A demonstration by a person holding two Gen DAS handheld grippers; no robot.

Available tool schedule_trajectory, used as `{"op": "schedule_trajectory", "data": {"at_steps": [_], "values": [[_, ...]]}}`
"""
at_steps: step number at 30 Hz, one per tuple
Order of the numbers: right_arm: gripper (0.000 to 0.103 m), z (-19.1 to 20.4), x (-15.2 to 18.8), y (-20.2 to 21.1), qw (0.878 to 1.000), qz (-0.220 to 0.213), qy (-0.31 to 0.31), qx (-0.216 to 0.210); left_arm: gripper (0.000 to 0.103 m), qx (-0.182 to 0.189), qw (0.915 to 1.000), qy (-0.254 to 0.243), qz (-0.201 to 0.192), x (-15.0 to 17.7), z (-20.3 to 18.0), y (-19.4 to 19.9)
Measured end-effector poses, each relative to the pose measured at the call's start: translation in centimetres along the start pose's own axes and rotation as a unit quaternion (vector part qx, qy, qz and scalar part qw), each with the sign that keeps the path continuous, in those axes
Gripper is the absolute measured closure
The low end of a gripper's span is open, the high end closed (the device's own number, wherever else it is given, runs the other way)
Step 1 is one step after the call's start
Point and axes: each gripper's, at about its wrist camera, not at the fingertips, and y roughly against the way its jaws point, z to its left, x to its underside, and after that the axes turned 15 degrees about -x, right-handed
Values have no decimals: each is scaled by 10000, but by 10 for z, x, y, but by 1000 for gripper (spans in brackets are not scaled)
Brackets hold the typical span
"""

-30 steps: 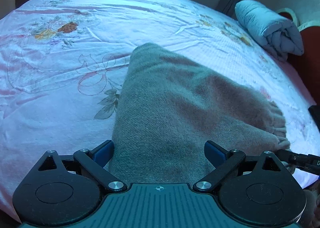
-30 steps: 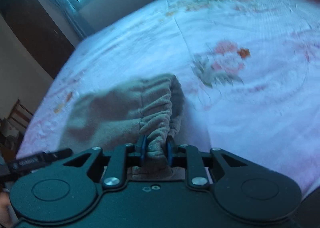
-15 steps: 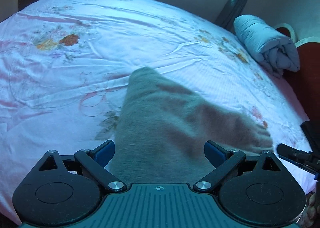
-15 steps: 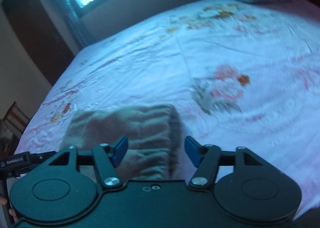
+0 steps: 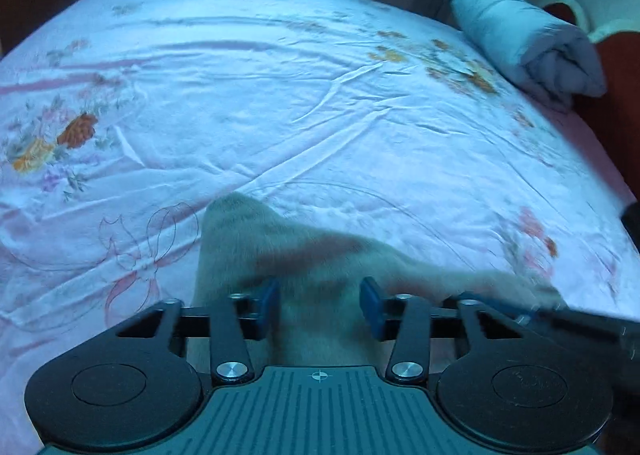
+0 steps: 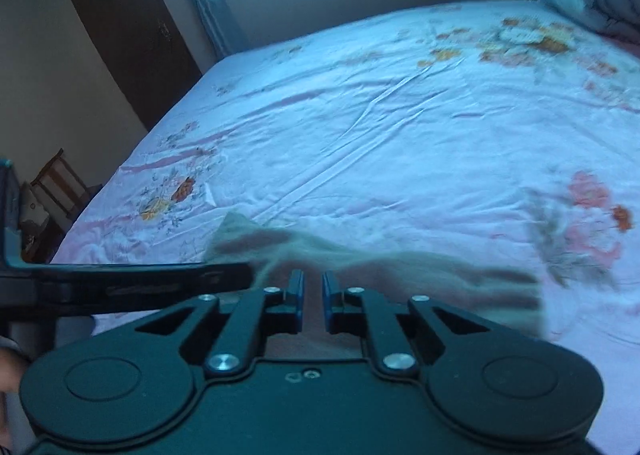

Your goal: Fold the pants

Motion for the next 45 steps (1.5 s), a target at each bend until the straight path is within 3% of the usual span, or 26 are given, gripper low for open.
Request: {"op": "schedule_trajectory", "data": {"at_steps": [3,6,7,11,14,15,16,17,18,20,23,29,36,45], "values": [[102,-2,-3,-31,9997,220,-65,88,64,-164,9998,53,108,1,-1,-25],[103,-28,-4,-43,9975,245,-331,570,85,-254,9987,394,211,2,12,-42],[103,-39,-5,-40,9960,192,-444,753,88,-218,9985,444,213,3,16,-45],[103,-73,-5,-17,9914,17,-637,1143,88,-106,9982,582,134,5,21,-38],[103,-70,-4,0,9928,-84,-525,1074,87,-306,9993,196,-128,11,13,-14],[103,-66,-3,8,9937,-128,-431,1027,82,-373,9991,76,-174,13,11,-7],[103,-61,-2,17,9945,-183,-339,971,67,-415,9990,14,-183,16,11,-1],[88,-57,0,26,9953,-253,-268,891,56,-467,9987,-19,-193,19,12,5],[80,-54,2,34,9956,-296,-200,862,36,-571,9981,-53,-223,23,12,10],[55,-51,6,51,9953,-360,-117,887,32,-719,9969,-100,-296,29,17,20],[34,-58,16,71,9958,-336,-163,837,32,-736,9969,-174,-196,39,21,27],[30,-88,44,80,9951,-16,-885,434,32,-804,9965,-225,-60,60,24,29],[25,-120,64,68,9785,73,-2034,-327,24,-750,9970,-187,80,75,23,21],[19,-116,74,51,9808,299,-1884,-396,9,-567,9974,265,343,90,32,5]]}}
